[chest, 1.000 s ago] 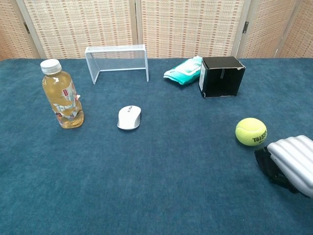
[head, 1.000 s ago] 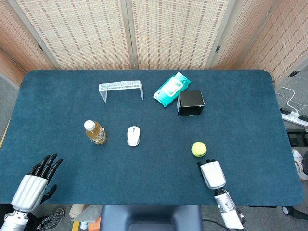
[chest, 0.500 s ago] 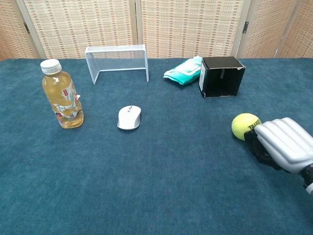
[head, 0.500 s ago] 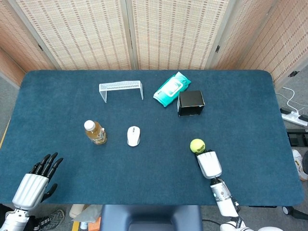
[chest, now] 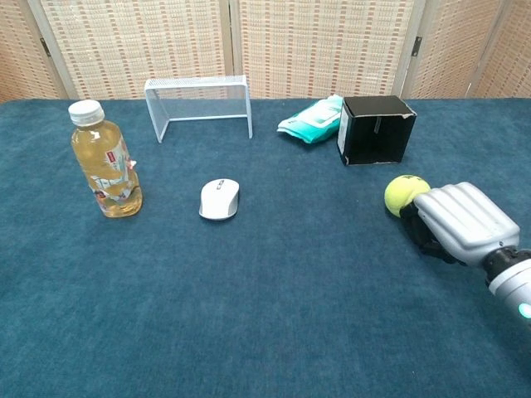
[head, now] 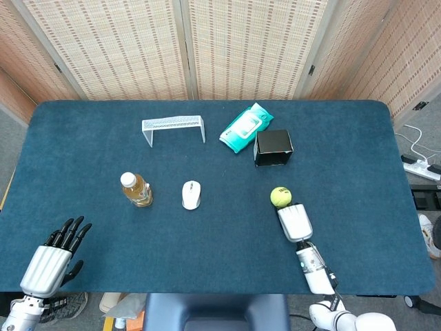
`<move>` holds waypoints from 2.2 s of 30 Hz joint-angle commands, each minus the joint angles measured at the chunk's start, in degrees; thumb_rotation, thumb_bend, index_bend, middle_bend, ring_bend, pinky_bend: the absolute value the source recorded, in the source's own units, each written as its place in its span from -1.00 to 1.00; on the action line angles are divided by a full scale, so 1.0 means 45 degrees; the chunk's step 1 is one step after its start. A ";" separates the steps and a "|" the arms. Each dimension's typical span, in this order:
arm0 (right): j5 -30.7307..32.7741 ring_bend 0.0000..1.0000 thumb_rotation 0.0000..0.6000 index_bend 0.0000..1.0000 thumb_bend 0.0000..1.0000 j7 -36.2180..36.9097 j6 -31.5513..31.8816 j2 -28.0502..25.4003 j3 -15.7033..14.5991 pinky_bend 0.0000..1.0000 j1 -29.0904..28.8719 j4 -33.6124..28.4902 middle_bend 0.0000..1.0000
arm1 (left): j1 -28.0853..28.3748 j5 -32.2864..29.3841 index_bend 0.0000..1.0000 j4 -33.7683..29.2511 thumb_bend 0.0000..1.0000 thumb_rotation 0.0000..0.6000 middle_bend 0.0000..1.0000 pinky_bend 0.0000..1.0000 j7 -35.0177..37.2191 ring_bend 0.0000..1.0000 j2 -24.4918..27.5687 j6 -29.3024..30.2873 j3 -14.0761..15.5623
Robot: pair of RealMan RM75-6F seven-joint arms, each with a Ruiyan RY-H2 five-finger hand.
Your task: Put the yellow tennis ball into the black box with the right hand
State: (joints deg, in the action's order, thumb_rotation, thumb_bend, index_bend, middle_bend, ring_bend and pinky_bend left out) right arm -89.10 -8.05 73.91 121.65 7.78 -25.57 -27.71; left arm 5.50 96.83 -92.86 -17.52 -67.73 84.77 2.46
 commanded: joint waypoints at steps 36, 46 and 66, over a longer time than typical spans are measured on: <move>0.1393 0.36 1.00 0.60 0.69 0.1861 -0.3428 0.1032 0.0742 0.52 -0.3817 0.3806 0.91 | 0.0092 -0.0822 -0.72 0.0444 -0.28 1.00 -0.78 -0.44 -0.0163 -0.93 -0.0396 0.0099 -0.0464; 0.1509 0.08 1.00 0.60 0.41 0.2955 -0.3257 0.0936 0.0720 0.27 -0.4178 0.4098 0.57 | 0.0112 -0.0967 -0.72 0.0609 -0.29 1.00 -0.78 -0.44 -0.0190 -0.93 -0.0488 0.0109 -0.0525; 0.1881 -0.90 1.00 -0.34 -0.06 0.3370 -0.3670 0.0752 0.0764 -0.48 -0.4275 0.4073 -0.59 | 0.0212 -0.1112 -0.72 0.0637 -0.28 1.00 -0.78 -0.43 -0.0209 -0.93 -0.0514 -0.0042 -0.0497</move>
State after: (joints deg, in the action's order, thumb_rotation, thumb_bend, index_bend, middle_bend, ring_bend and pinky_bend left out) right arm -80.64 7.13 57.40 125.04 11.21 -44.82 -9.37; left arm 6.46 91.83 -89.99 -18.47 -70.04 84.57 0.23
